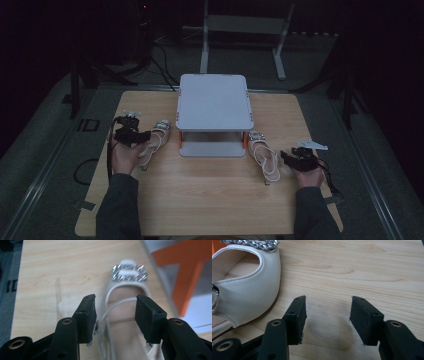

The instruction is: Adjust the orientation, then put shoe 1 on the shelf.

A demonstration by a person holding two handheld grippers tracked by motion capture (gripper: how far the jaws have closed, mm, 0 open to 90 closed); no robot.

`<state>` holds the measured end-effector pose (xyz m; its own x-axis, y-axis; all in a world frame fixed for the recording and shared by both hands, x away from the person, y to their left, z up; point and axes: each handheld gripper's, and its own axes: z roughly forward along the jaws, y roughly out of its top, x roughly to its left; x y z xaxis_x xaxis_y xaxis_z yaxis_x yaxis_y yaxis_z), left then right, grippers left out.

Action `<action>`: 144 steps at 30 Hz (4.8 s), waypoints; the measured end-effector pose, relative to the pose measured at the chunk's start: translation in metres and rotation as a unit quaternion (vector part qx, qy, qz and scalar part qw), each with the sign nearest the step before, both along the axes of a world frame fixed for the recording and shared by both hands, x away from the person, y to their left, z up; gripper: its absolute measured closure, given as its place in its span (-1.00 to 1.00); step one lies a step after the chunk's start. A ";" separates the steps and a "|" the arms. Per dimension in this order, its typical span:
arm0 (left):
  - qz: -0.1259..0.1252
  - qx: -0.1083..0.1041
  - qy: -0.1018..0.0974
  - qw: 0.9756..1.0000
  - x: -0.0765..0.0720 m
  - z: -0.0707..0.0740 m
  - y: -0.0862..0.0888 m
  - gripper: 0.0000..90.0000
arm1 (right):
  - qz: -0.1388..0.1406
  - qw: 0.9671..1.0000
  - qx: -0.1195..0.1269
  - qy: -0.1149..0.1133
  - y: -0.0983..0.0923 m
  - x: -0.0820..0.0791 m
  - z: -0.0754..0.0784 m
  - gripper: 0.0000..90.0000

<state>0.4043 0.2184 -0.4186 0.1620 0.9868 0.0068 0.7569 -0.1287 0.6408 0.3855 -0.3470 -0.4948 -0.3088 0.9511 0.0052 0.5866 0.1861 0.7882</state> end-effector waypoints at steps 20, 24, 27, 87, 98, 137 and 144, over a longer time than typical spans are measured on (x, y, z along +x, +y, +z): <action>0.017 -0.011 0.066 0.998 0.014 -0.029 0.016 0.34 | 0.000 1.000 0.001 0.002 -0.001 0.000 -0.001 0.03; 0.011 -0.019 0.070 0.997 0.019 -0.032 0.016 0.44 | 0.000 1.000 0.001 0.003 0.000 0.001 -0.001 0.03; 0.012 -0.042 0.074 0.996 0.023 -0.033 0.018 0.51 | 0.000 1.000 0.001 0.004 -0.001 0.001 -0.002 0.03; 0.105 -0.297 0.004 0.949 0.035 0.119 0.008 0.79 | 0.000 1.000 0.001 0.010 -0.001 0.001 -0.002 0.02; 0.076 -0.315 0.011 0.946 0.052 0.141 -0.049 0.79 | 0.000 1.000 0.002 0.010 -0.002 0.002 -0.002 0.02; 0.094 -0.314 0.053 0.943 0.075 0.122 -0.118 0.77 | -0.001 1.000 0.006 0.008 -0.003 0.002 -0.002 0.02; 0.084 -0.310 0.062 0.945 0.078 0.120 -0.119 0.77 | -0.001 1.000 0.005 0.008 -0.003 0.002 -0.002 0.02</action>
<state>0.4824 0.0996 -0.2991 -0.0361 0.8067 -0.5899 0.8074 0.3714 0.4584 0.3878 -0.3500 -0.4966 -0.3070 0.9515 0.0190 0.5992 0.1777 0.7806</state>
